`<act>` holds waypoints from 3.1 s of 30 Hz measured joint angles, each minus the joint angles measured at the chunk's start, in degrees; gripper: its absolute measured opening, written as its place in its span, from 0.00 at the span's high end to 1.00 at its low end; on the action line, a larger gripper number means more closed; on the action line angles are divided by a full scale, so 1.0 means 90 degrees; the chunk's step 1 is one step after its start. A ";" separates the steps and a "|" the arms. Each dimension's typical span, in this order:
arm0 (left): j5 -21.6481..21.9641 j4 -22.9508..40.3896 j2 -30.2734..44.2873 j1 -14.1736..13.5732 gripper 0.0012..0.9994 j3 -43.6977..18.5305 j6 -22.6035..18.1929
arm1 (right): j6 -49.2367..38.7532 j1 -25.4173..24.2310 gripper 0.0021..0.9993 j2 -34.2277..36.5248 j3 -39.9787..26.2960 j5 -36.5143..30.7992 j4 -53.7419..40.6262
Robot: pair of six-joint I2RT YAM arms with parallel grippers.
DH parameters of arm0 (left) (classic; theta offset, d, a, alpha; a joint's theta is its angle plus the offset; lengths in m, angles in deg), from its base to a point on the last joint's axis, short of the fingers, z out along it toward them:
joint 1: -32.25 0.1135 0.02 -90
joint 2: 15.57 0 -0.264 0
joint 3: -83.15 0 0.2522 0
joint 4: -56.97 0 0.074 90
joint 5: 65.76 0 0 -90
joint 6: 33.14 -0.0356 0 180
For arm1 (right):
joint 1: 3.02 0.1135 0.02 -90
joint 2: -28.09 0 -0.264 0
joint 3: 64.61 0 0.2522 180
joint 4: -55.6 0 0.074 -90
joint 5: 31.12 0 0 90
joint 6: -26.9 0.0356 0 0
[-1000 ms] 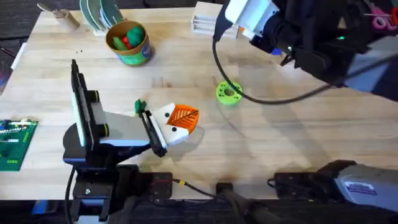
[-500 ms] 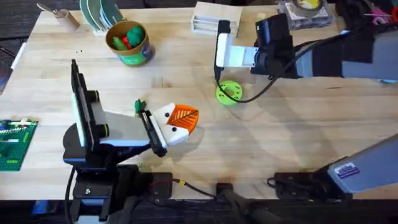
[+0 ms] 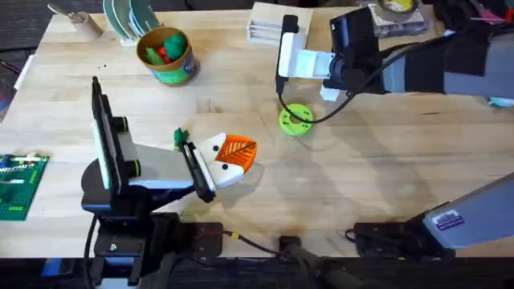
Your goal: Pick up the gripper from the table and insert it into the empty holder that is missing its gripper. Then pick up a screw, insert it into the mounting hole, and use the screwdriver to tighten it. Finally, clean up the table by picking up the vegetable and placing it into the bucket.
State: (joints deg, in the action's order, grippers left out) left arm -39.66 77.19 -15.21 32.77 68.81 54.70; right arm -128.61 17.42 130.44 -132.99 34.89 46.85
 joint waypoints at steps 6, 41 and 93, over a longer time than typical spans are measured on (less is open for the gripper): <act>-0.0002 0.0000 0.0000 0.0000 1.00 0.0000 0.0000 | 0.0793 0.0036 0.01 -0.0217 0.0035 -0.0017 -0.0355; -0.0004 0.0000 0.0000 0.0000 0.15 0.0000 -0.0080 | 0.6567 0.0860 0.01 -0.4286 0.0214 0.0488 -0.1039; 0.7456 0.6409 0.5223 0.0000 0.01 -0.5826 -0.0551 | 0.6668 0.0896 0.01 -0.3934 0.0216 0.0819 -0.1424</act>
State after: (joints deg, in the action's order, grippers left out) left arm 27.44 134.87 31.79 32.77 16.37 49.74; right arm -68.60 25.49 95.03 -131.05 42.25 34.03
